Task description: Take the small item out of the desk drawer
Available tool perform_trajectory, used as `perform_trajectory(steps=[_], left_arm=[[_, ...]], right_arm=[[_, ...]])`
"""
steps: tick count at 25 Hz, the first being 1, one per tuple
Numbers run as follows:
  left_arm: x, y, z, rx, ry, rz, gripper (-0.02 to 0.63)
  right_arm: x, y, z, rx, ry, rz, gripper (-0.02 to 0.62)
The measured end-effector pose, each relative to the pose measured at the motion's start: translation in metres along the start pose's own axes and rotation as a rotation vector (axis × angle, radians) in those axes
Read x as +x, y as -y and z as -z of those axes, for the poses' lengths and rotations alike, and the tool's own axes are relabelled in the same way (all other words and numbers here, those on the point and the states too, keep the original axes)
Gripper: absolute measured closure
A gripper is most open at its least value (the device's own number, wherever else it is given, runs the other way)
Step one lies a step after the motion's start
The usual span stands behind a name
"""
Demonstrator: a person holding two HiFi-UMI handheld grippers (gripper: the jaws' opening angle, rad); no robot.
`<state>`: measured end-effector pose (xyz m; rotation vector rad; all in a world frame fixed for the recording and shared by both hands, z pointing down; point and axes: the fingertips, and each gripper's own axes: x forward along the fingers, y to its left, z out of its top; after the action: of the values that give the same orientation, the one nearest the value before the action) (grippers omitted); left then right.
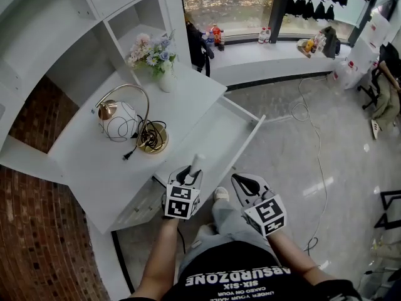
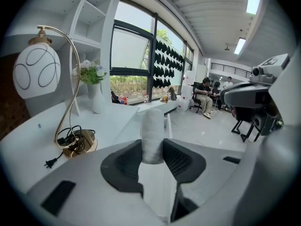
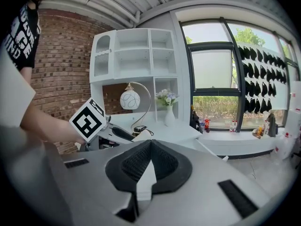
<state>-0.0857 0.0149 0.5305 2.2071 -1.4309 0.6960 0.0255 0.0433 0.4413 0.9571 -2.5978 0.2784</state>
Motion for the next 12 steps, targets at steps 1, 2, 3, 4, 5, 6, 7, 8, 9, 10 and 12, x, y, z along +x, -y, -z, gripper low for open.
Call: perform_trajectory(steps=[1,2,3,4,5,6,7,8,9,10,12], left_arm=[[-0.005,0.002,-0.002,-0.010,0.013,0.000,0.462],[-0.009,0.004,-0.004,-0.019,0.025,0.000,0.462],[-0.014,0.006,-0.005,-0.027,0.037,-0.002,0.462],[-0.018,0.007,-0.007,-0.034,0.048,-0.003,0.462],[-0.023,0.009,-0.008,-0.040,0.059,-0.005,0.462],[-0.027,0.011,-0.009,-0.045,0.068,-0.006,0.462],[-0.032,0.012,-0.011,-0.050,0.078,-0.006,0.462],[-0.036,0.014,-0.012,-0.054,0.088,-0.006,0.462],[-0.041,0.016,-0.013,-0.058,0.099,-0.005,0.462],[-0.046,0.018,-0.014,-0.063,0.109,-0.005,0.462],[-0.056,0.021,-0.015,-0.080,0.129,-0.003,0.462]], right_arm=[[-0.001,-0.002,-0.001,-0.001,0.005,-0.001,0.597],[-0.003,-0.004,-0.002,-0.002,0.010,-0.002,0.597],[-0.003,-0.005,-0.003,-0.003,0.015,-0.003,0.597],[-0.004,-0.007,-0.004,-0.003,0.020,-0.003,0.597],[-0.005,-0.008,-0.005,-0.004,0.025,-0.003,0.597],[-0.006,-0.009,-0.007,-0.005,0.029,-0.003,0.597],[-0.007,-0.010,-0.008,-0.006,0.033,-0.003,0.597],[-0.008,-0.011,-0.009,-0.008,0.037,-0.003,0.597],[-0.009,-0.012,-0.009,-0.009,0.041,-0.003,0.598],[-0.011,-0.013,-0.010,-0.010,0.044,-0.003,0.597],[-0.013,-0.017,-0.010,-0.014,0.045,-0.003,0.597]])
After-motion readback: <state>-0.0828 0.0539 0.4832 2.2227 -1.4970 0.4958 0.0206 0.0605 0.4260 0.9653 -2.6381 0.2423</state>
